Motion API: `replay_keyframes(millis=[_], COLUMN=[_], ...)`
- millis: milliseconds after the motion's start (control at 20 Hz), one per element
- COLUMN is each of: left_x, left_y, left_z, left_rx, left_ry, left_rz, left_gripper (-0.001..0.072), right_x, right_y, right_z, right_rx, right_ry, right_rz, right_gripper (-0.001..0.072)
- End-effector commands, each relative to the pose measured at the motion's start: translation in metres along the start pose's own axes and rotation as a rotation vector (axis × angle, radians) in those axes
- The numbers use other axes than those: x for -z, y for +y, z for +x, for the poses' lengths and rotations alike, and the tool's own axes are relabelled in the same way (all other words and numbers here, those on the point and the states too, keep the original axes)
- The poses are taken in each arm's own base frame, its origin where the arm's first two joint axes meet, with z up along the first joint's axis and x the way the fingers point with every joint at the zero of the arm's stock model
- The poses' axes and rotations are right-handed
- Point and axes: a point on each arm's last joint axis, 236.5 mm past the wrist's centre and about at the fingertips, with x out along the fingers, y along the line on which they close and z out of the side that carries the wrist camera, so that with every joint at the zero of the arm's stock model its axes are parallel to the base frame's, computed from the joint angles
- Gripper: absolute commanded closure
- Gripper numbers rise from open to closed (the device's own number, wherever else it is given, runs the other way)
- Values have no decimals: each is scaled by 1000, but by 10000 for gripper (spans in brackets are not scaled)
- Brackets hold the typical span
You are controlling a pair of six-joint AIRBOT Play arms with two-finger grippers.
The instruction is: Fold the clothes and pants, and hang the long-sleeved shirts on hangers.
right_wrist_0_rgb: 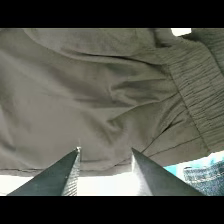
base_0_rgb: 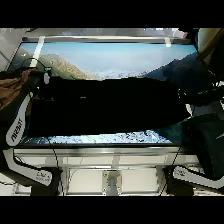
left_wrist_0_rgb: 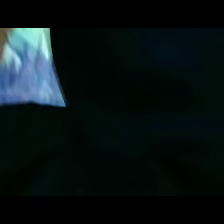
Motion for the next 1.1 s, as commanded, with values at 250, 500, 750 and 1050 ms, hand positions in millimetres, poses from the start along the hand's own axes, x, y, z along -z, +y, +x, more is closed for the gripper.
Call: replay_keyframes(millis=[250,500,750,1050], left_x=[-134,-89,-30,24], left_y=[12,69,46,40], left_z=[-101,-50,-17,-9], left_rx=[146,40,94,81], left_ry=[-586,-350,-63,81], left_rz=[-315,-413,-487,-580], left_gripper=[44,46,207,275], right_x=[-5,-17,-20,-11], right_y=[-2,-6,-7,-2], right_z=[0,0,-1,0], right_rx=[10,27,31,8], right_ry=[-22,-74,-86,-46], right_rz=[0,2,4,4], right_gripper=[369,369,369,369])
